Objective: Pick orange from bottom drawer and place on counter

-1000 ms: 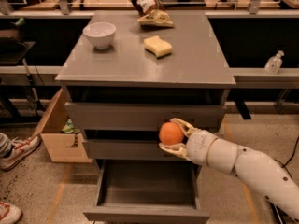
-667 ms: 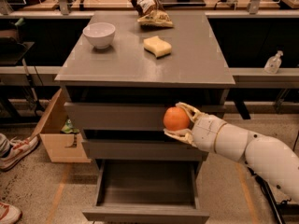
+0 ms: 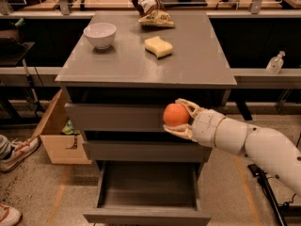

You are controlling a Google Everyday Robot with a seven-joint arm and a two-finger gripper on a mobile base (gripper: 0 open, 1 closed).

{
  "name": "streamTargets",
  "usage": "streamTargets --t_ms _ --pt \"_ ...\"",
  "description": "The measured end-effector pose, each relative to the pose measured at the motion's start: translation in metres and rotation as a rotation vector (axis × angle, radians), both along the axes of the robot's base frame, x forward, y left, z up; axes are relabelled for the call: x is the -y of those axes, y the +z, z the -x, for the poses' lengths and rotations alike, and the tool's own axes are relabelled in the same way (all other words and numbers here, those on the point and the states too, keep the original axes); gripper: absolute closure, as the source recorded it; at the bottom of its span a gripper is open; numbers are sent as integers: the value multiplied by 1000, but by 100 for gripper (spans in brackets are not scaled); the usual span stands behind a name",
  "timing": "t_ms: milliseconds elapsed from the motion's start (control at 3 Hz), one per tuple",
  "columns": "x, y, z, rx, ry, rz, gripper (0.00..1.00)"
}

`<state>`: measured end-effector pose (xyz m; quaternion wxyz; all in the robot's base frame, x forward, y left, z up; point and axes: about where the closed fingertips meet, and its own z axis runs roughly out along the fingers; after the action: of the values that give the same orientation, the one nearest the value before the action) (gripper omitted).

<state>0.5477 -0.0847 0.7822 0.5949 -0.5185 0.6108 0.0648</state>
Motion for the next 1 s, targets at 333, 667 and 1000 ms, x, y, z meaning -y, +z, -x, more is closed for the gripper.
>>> streamTargets --t_ms 333,667,1000 --pt "2 26 -23 -23 -1 17 100" --pt "4 68 -43 10 -13 68 100" --pt "5 101 -61 31 -23 99 100"
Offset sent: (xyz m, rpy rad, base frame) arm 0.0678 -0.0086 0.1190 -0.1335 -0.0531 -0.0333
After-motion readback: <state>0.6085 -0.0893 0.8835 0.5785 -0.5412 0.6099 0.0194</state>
